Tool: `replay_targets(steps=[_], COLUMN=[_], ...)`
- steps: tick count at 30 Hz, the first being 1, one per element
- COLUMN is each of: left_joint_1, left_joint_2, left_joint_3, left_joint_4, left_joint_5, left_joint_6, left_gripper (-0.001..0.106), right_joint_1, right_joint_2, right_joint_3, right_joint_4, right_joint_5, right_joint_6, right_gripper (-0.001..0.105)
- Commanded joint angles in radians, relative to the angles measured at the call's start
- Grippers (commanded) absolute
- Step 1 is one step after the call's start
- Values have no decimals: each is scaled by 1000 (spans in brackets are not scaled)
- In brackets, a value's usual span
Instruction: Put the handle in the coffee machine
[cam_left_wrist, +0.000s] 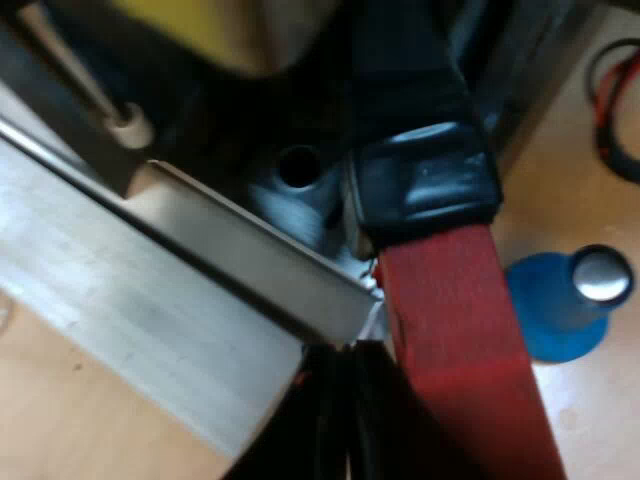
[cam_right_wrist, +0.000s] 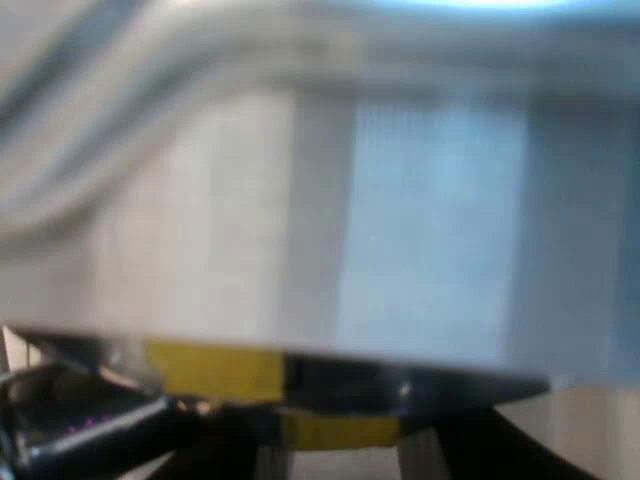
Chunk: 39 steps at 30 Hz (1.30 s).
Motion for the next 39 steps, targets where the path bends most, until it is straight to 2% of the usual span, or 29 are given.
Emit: replay_targets(steps=[1, 5, 8, 11, 19, 25, 39], left_joint_1=[-42, -96, -101, -101, -101, -101, -101], left_joint_2=[-11, -11, -11, -11, -11, -11, -11], left_joint_3=[-7, -7, -7, -7, -7, -7, -7], left_joint_4=[36, 53, 53, 60, 83, 83, 120], left_joint_5=[-4, -36, -36, -36, -34, -34, -12], left_joint_6=[-63, -113, -155, -169, -171, -171, -174], left_gripper=[0, 0, 0, 0, 0, 0, 0], right_joint_1=[2, 2, 2, 2, 2, 2, 12], right_joint_2=[-59, -59, -59, -59, -61, -97, -202], right_joint_3=[-62, -62, -62, -62, -62, -51, 46], right_joint_4=[-162, -162, -162, -162, -162, -71, 13], right_joint_5=[-81, -79, -79, -79, -79, -74, -91], right_joint_6=[-31, -31, -31, -31, -31, -36, -6], right_gripper=[28, 28, 28, 28, 28, 28, 28])
